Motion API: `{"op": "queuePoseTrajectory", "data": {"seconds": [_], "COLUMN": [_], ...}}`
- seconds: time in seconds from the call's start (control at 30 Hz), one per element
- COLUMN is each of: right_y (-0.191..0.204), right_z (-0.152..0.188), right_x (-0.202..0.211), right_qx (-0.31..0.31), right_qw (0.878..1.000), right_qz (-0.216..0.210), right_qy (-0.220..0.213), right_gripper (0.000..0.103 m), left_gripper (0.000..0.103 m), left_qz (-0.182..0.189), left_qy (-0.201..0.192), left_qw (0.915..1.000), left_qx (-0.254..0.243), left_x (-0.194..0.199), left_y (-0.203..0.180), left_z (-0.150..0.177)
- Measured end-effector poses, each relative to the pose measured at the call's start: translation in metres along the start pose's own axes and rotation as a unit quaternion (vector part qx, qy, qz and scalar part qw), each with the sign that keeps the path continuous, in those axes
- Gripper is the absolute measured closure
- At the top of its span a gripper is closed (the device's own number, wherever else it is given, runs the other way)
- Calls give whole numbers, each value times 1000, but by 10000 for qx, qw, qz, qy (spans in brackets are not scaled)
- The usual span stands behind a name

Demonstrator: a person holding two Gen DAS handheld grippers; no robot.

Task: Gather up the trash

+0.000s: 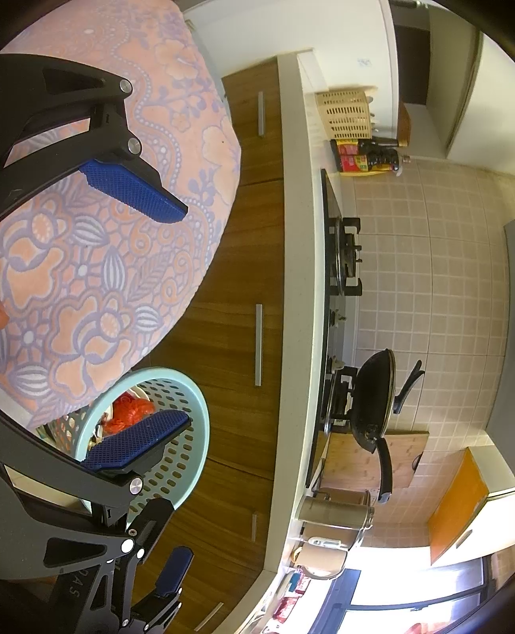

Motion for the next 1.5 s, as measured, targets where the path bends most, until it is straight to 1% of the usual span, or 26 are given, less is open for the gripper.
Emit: {"op": "queuePoseTrajectory", "data": {"seconds": [0.4, 0.87, 1.5], "right_y": [9, 5, 2], "right_z": [-1, 1, 0], "right_x": [2, 0, 2], "right_qx": [34, -35, -43], "right_qw": [10000, 10000, 10000], "right_qz": [0, 23, 30], "right_qy": [-25, 0, -20], "right_gripper": [22, 22, 22], "left_gripper": [10, 10, 10], "left_qz": [4, -1, -115], "left_qy": [7, 15, 1], "left_qw": [10000, 10000, 9999], "left_qx": [4, 4, 32], "left_x": [0, 0, -1], "left_y": [0, 0, 4], "left_z": [0, 1, 2]}}
Point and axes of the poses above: each gripper's, at about its wrist camera, not at the fingertips, and x roughly against the way its jaws point, y to its left, z to its underside, the point moved 7 cm from there along -x, roughly the way its jaws point, and after that the axes turned 4 degrees about -x, right-handed, at the moved point
